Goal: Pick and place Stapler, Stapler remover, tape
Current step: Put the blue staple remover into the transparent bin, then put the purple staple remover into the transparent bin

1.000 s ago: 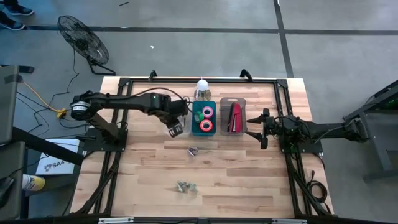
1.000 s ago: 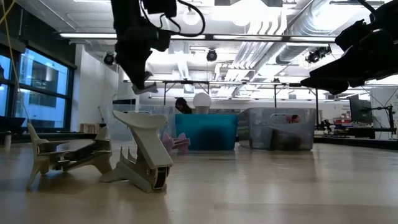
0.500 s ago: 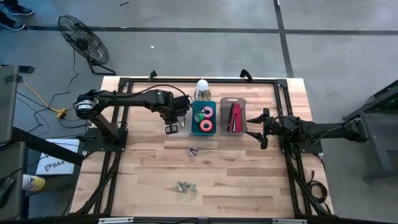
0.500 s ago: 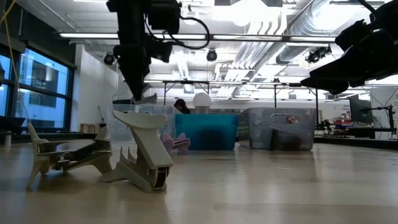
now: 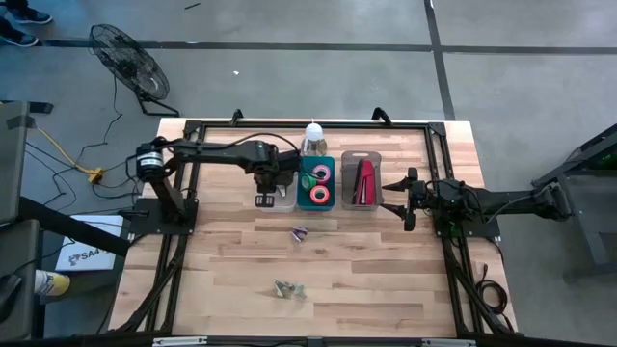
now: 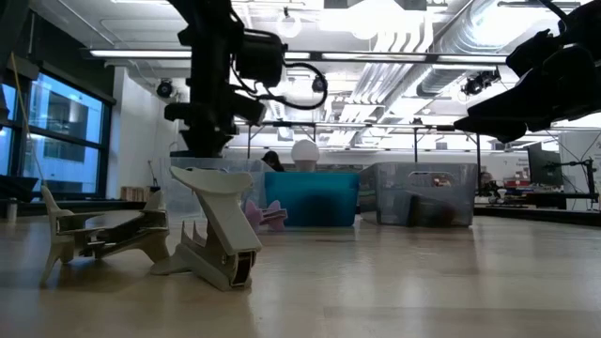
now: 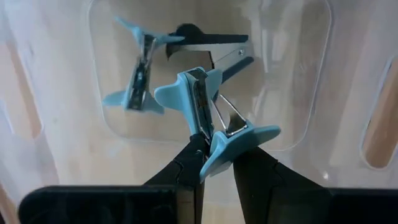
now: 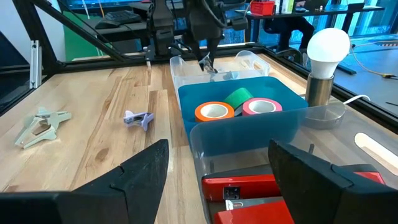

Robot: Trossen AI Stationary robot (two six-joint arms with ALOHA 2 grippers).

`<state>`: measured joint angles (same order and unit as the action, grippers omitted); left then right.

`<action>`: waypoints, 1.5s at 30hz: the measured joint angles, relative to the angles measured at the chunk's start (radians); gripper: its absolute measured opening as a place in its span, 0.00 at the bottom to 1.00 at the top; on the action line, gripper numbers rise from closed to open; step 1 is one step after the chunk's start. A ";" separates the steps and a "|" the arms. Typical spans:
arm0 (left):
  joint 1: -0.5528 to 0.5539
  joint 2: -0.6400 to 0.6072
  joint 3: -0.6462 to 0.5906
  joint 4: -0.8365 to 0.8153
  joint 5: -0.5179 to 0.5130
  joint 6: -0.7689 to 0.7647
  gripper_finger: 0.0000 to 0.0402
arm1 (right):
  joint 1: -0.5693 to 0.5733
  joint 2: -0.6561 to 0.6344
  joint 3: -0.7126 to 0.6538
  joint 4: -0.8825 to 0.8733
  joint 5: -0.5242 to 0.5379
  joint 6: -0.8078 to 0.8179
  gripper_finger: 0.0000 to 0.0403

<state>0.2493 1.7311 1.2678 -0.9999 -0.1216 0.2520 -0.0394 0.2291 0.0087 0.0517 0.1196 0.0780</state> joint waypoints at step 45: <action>-0.001 0.007 0.154 -0.107 0.115 -0.071 0.50 | 0.000 0.001 0.000 0.001 0.000 0.000 0.66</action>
<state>0.2483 1.7382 1.4217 -1.1073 -0.0064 0.1808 -0.0393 0.2298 0.0088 0.0530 0.1200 0.0782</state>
